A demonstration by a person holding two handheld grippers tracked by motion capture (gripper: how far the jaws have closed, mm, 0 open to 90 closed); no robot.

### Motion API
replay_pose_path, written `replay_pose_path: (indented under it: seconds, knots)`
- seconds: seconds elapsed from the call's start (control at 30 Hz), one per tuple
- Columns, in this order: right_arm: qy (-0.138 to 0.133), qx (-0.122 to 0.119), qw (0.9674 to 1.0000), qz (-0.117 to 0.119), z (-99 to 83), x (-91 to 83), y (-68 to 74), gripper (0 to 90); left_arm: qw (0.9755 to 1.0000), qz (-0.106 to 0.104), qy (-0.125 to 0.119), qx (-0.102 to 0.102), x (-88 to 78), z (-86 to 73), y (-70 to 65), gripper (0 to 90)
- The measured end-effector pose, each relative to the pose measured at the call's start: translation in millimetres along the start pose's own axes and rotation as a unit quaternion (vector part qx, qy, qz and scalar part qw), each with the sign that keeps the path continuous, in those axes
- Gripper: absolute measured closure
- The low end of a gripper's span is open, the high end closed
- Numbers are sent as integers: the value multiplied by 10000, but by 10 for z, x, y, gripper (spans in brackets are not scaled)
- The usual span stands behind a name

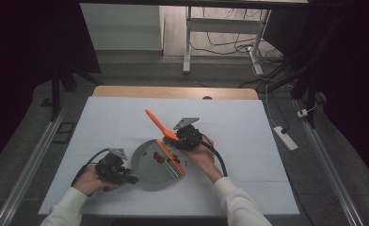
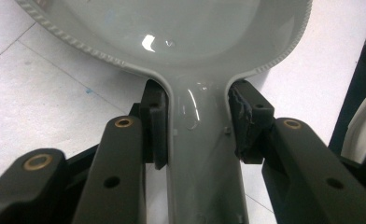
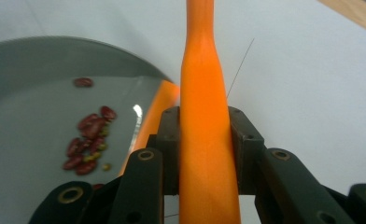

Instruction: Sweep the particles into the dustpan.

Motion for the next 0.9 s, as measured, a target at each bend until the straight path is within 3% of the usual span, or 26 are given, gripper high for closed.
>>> replay_pose_path:
  seconds: [0.23, 0.3, 0.33, 0.47, 0.6, 0.63, 0.9]
  knots:
    - [-52, -124, 9997, 181, 60, -3, 184, 701, 10000, -6, 13, 3, 0, -3, 4, 614]
    - [-184, -90, 9987, 474, 110, -31, 266, 701, 10000, -5, 16, 6, 0, -3, 4, 614]
    - [-184, -90, 9987, 474, 110, -31, 266, 701, 10000, -4, 15, 6, 0, -3, 4, 614]
    - [-226, -346, 9976, 553, 168, -74, 378, 701, 10000, -3, 11, 5, -1, -2, 3, 614]
    - [-447, -283, 9979, 383, 216, -201, 305, 701, 10000, -2, 14, 4, -2, -2, 3, 614]
    - [-506, -155, 9982, 280, 206, -263, 228, 701, 10000, -3, 15, 6, -2, -2, 3, 614]
    - [-317, 25, 9993, -214, 47, -375, -30, 701, 10000, 4, 18, 7, 0, -2, 3, 614]
Point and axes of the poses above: each handheld gripper's, and its own axes: x roughly forward along the jaws, z roughly out of its top, y roughly to its left, the point moved 4 cm from there along x, roughly forward along the jaws, and after that the axes turned 5 degrees about -x, right-handed, at the moved point
